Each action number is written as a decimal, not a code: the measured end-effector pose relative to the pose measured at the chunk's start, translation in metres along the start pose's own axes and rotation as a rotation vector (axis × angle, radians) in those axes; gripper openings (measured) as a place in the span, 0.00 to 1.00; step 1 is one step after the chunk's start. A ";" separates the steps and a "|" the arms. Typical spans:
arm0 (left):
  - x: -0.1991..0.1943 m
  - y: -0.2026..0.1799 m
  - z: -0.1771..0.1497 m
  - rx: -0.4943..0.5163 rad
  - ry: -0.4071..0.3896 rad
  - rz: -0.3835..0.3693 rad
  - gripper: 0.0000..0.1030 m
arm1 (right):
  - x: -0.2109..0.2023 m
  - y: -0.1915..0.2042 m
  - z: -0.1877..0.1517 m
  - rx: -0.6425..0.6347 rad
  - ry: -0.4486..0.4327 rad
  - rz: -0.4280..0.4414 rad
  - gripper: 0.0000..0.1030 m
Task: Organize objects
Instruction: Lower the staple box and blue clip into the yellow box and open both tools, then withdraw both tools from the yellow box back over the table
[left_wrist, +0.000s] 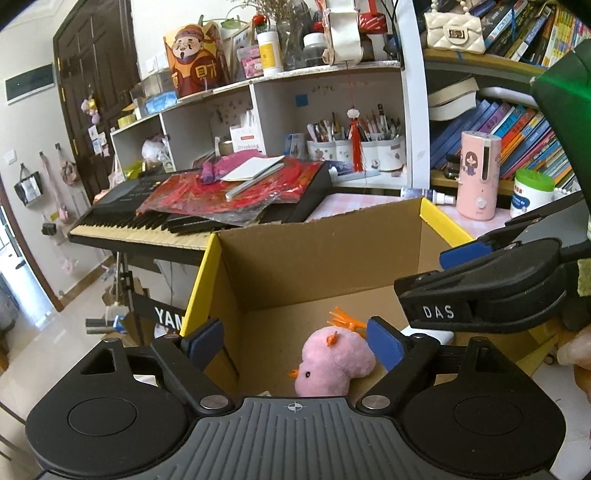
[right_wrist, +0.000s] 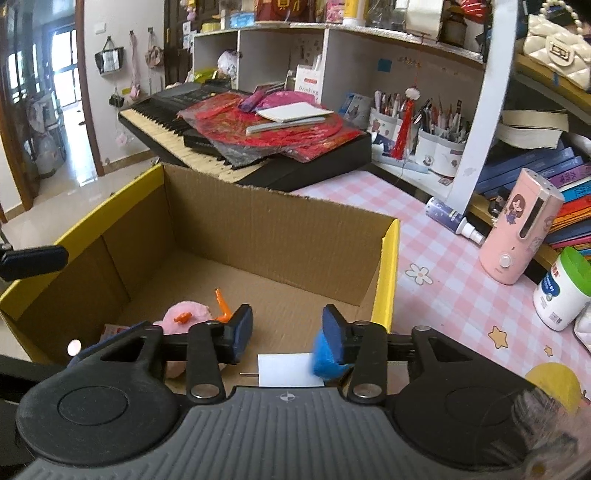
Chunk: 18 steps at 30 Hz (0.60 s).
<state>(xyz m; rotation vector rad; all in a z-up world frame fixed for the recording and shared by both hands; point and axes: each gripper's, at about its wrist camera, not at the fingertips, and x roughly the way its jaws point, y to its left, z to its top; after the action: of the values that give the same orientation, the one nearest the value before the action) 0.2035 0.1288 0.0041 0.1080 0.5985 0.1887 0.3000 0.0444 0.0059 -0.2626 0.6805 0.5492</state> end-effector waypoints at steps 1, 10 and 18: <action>-0.002 0.000 0.000 -0.002 -0.003 0.000 0.85 | -0.003 -0.001 0.000 0.006 -0.008 -0.003 0.43; -0.022 0.005 -0.002 -0.032 -0.037 0.010 0.89 | -0.034 -0.004 -0.001 0.054 -0.071 -0.030 0.49; -0.039 0.013 -0.004 -0.072 -0.067 0.042 0.94 | -0.061 -0.002 -0.006 0.072 -0.131 -0.070 0.59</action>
<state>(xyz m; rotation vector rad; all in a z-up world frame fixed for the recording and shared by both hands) 0.1672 0.1334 0.0243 0.0569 0.5227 0.2460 0.2588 0.0162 0.0410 -0.1810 0.5608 0.4697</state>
